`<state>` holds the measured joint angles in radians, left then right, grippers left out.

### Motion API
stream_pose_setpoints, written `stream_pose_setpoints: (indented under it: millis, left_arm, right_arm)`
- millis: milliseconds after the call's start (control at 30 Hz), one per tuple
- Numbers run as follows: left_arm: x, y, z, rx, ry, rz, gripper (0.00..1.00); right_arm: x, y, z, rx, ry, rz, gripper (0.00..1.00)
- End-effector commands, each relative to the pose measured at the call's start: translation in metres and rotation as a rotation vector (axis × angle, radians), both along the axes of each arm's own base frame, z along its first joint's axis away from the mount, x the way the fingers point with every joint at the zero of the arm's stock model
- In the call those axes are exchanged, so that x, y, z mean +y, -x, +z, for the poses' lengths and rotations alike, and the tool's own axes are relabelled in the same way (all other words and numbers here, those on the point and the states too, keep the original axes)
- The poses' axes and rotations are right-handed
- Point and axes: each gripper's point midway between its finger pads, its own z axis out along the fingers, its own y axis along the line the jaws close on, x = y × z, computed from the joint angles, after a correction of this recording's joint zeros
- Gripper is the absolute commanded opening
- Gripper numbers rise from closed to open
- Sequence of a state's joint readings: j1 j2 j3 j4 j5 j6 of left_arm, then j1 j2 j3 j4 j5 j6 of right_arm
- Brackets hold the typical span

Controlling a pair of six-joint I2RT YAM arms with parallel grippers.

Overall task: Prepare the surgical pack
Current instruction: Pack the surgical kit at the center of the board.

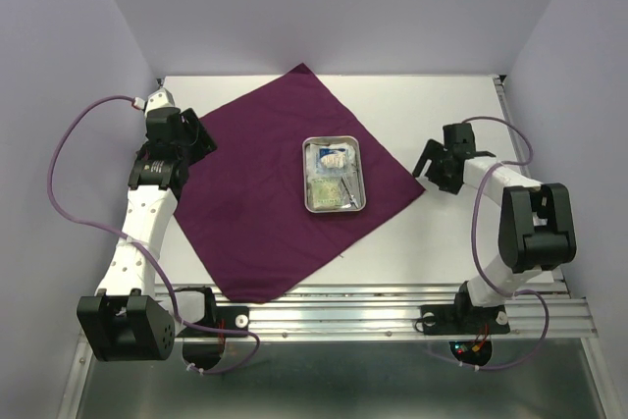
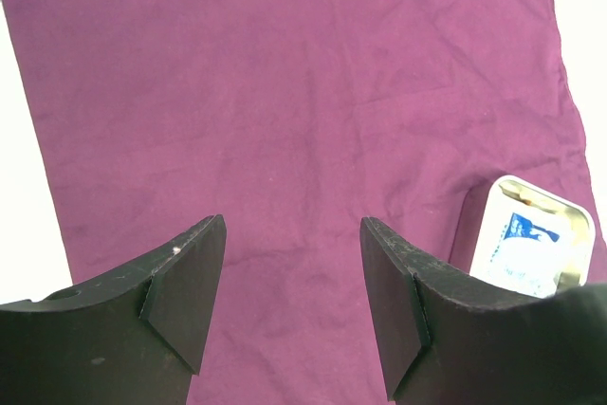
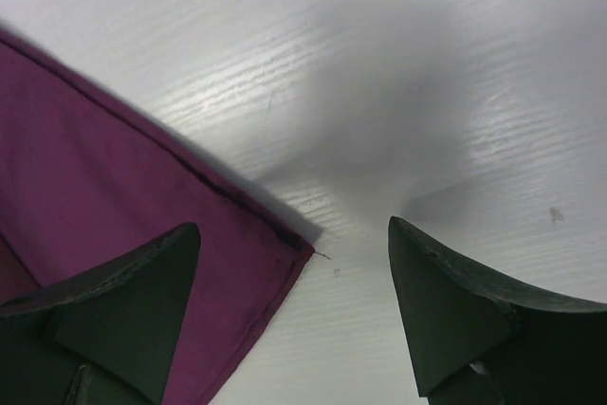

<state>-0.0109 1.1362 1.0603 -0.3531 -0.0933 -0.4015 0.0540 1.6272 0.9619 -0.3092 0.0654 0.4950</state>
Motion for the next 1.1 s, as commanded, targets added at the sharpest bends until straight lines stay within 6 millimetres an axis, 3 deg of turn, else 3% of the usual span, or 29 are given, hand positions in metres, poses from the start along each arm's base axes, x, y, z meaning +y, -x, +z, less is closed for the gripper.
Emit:
stream_pose_setpoints:
  millis: [0, 267, 467, 533, 600, 633, 767, 1000, 1067]
  left_arm:
    - [-0.002, -0.007, 0.011, -0.043, 0.001, -0.014, 0.7]
    - [-0.002, -0.009, 0.009, -0.039, 0.004, -0.01, 0.7]
    - [-0.002, -0.009, 0.006, -0.038, 0.007, -0.012, 0.7]
    - [-0.002, -0.009, 0.006, -0.038, 0.008, -0.013, 0.7]
    - [-0.002, -0.009, 0.007, -0.039, 0.008, -0.013, 0.7]
    - [-0.003, -0.009, 0.006, -0.036, 0.009, -0.014, 0.7]
    - [-0.002, -0.007, 0.006, -0.037, 0.005, -0.011, 0.7]
    - [-0.002, -0.006, 0.004, -0.038, 0.008, -0.01, 0.7]
    - [-0.002, -0.005, 0.006, -0.041, 0.007, -0.012, 0.7]
  right_arm:
    - [0.013, 0.002, 0.004, -0.027, -0.057, 0.027, 0.85]
    - [0.028, 0.016, -0.006, -0.006, -0.136, 0.07, 0.79]
    - [0.04, 0.019, -0.008, -0.01, -0.198, 0.099, 0.63]
    - [0.043, 0.018, -0.007, -0.016, -0.208, 0.112, 0.54]
    - [0.045, 0.017, -0.01, -0.01, -0.197, 0.125, 0.38]
    - [0.044, 0.014, -0.008, -0.015, -0.191, 0.126, 0.23]
    - [0.047, 0.004, 0.006, -0.047, -0.195, 0.139, 0.01]
    - [0.066, -0.01, 0.037, -0.127, -0.213, 0.195, 0.01]
    - [0.068, -0.01, 0.037, -0.121, -0.198, 0.192, 0.01]
